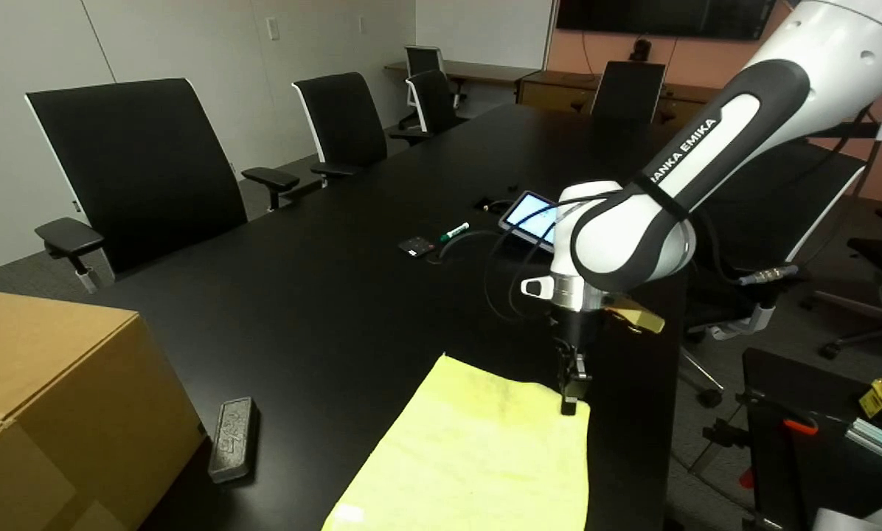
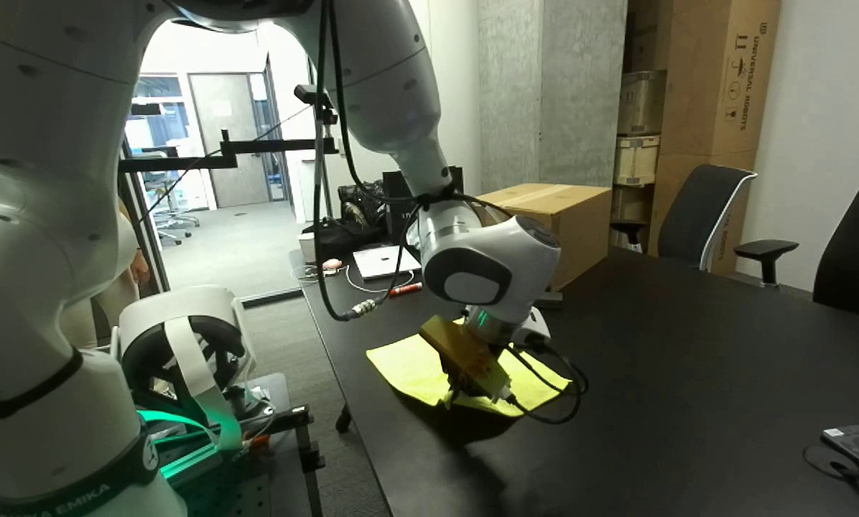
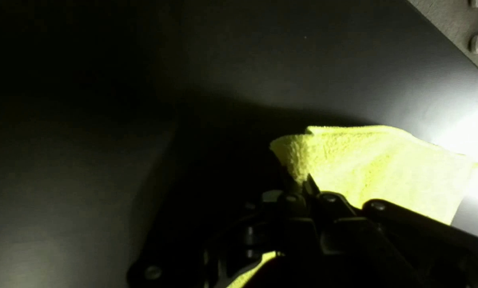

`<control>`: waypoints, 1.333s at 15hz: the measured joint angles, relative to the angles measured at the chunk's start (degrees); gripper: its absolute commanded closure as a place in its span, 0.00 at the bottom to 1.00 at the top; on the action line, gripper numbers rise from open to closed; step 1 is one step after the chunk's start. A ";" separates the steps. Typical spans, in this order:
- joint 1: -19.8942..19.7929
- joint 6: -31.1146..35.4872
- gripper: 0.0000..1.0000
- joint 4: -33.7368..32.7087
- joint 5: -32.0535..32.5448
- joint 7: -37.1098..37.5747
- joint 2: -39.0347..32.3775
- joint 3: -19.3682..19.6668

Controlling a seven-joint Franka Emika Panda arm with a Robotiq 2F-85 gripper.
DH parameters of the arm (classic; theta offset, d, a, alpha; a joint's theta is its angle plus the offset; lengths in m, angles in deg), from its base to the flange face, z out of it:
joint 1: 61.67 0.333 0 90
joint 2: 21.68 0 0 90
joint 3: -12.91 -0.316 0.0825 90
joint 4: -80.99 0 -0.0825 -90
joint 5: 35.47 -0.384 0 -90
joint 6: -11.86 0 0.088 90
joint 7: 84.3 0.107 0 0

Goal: Fold the cloth on the table

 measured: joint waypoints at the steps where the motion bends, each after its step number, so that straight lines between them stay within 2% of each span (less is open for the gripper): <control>1: 0.29 -2.03 0.96 -1.21 0.00 -1.21 0.32 -0.05; 4: 2.41 -8.01 0.96 -5.75 0.84 -2.58 0.63 0.63; 8: 7.32 -13.38 0.96 -12.99 4.52 -1.78 -0.67 3.83; 13: 12.14 -19.53 0.96 -24.36 10.07 3.37 -7.39 8.01; 20: 14.94 -25.31 0.96 -40.05 11.62 10.68 -15.80 8.69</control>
